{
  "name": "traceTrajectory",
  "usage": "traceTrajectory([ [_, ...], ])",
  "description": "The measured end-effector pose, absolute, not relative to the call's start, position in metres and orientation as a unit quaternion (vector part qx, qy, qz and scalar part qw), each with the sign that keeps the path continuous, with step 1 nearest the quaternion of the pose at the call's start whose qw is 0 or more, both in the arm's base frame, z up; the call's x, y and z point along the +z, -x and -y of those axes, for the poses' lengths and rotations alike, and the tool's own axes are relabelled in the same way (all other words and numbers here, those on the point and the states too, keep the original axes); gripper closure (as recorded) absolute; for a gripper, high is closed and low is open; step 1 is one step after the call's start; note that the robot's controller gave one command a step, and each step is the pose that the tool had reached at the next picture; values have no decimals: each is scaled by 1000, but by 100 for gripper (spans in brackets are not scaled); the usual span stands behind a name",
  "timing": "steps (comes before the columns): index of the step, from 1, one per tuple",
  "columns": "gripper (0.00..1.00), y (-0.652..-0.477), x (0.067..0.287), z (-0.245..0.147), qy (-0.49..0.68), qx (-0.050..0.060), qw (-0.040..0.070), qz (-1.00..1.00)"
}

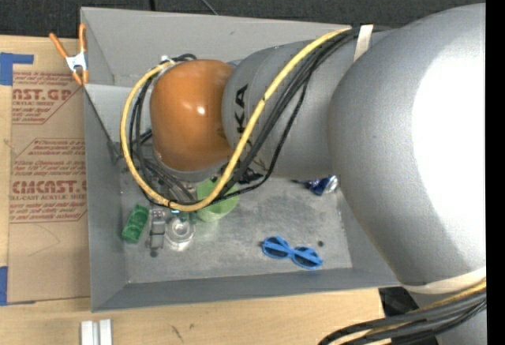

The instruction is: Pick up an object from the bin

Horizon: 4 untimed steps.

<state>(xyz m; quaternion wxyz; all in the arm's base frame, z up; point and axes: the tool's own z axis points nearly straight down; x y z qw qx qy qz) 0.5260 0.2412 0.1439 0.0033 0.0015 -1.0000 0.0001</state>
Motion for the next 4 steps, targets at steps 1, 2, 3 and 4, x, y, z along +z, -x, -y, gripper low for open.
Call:
traceTrajectory([
  [1,0,-544,65,-229,0,1,3,1000],
  [2,100,-545,69,-231,0,-1,0,1000],
  [3,100,-524,214,-237,1,-2,-4,1000],
  [4,100,-508,120,-234,120,1,2,993],
])
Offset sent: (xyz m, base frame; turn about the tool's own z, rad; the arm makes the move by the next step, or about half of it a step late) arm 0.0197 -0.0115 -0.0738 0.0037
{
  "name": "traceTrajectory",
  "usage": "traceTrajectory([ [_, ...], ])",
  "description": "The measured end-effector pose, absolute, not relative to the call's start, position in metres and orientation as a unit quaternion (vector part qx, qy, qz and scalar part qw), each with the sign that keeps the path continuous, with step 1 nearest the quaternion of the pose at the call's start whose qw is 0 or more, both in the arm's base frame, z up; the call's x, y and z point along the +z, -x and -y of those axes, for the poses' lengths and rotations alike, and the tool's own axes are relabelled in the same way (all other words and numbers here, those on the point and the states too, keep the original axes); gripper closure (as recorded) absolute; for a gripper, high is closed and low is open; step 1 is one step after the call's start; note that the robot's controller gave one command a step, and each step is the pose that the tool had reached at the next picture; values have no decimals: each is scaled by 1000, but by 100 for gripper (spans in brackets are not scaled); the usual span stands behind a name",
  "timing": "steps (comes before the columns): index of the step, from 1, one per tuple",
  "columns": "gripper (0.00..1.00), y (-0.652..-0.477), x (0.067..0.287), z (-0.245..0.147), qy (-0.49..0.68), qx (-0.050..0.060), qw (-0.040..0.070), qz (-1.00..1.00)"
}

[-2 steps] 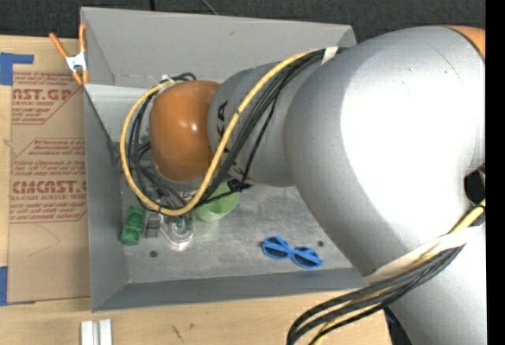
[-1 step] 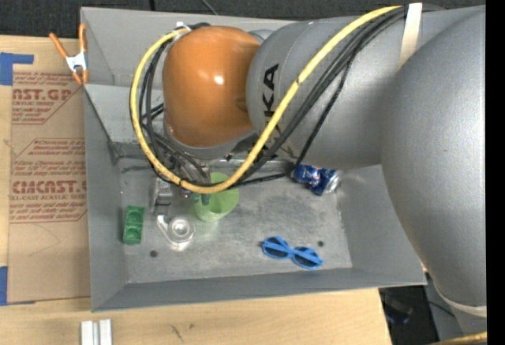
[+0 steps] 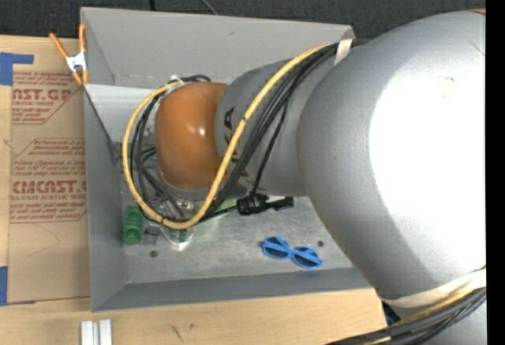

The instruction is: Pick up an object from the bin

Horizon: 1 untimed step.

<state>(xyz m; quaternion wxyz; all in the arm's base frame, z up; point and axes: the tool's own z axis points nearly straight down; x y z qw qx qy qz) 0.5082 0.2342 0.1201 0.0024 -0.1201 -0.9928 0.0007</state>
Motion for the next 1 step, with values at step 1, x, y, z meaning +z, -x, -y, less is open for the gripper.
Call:
traceTrajectory([
  [1,0,-510,122,-234,120,-1,0,993],
])
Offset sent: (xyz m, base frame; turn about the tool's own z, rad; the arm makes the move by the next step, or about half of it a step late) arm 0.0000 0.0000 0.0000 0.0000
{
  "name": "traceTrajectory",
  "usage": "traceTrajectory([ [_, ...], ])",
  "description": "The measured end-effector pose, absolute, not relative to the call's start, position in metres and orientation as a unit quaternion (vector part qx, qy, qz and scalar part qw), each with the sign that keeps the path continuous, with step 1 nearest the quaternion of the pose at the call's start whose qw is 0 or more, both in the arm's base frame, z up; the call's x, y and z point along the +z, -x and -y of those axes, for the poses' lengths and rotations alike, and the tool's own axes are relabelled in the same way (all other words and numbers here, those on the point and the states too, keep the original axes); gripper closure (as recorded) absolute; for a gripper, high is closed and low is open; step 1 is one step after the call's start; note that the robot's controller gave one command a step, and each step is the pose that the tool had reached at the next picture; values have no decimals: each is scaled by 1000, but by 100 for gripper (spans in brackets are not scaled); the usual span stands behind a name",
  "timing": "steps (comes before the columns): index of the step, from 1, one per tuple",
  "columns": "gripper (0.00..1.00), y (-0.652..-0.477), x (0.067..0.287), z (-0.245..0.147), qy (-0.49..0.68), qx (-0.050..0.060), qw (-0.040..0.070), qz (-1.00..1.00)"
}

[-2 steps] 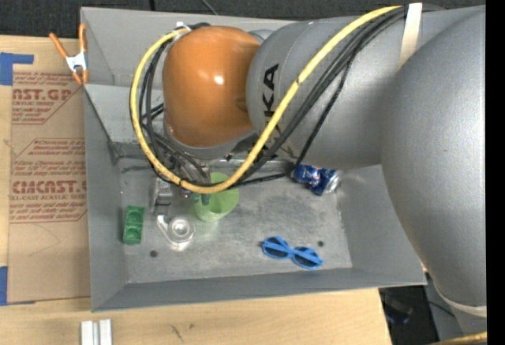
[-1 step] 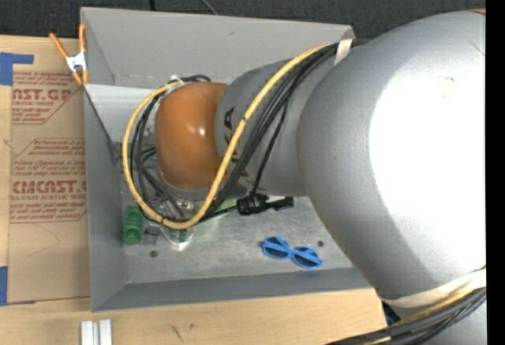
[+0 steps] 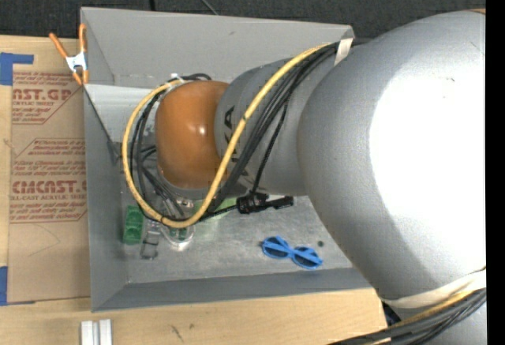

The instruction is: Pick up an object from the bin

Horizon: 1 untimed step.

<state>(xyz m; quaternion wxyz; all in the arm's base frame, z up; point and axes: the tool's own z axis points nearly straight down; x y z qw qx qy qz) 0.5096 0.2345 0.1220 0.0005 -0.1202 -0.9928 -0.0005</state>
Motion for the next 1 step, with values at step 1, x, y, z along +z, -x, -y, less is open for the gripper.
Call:
traceTrajectory([
  [1,0,-524,68,-246,-36,0,1,999],
])
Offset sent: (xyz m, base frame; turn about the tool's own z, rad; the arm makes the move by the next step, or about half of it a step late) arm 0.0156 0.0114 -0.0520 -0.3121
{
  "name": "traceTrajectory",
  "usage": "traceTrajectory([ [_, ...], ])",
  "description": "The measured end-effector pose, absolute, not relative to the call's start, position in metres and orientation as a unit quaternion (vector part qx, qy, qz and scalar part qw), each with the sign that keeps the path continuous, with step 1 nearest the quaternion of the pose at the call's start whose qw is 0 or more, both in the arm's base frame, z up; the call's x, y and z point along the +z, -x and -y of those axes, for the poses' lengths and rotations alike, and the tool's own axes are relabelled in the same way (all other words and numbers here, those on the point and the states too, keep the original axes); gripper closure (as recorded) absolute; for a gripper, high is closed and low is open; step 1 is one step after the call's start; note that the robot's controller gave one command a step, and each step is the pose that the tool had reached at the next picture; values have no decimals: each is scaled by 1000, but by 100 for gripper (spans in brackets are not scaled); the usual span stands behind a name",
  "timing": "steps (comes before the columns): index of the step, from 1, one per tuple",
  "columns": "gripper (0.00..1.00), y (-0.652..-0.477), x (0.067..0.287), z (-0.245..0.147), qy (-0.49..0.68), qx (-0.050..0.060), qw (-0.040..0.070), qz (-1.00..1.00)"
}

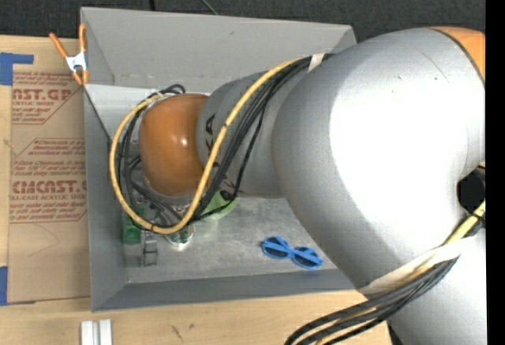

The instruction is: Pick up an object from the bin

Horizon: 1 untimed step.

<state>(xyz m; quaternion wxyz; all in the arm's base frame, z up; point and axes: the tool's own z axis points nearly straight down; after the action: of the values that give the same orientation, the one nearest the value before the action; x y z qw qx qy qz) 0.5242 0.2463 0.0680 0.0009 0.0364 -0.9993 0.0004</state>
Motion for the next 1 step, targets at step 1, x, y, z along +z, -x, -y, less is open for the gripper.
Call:
traceTrajectory([
  [1,100,-525,69,-247,-36,0,0,999],
])
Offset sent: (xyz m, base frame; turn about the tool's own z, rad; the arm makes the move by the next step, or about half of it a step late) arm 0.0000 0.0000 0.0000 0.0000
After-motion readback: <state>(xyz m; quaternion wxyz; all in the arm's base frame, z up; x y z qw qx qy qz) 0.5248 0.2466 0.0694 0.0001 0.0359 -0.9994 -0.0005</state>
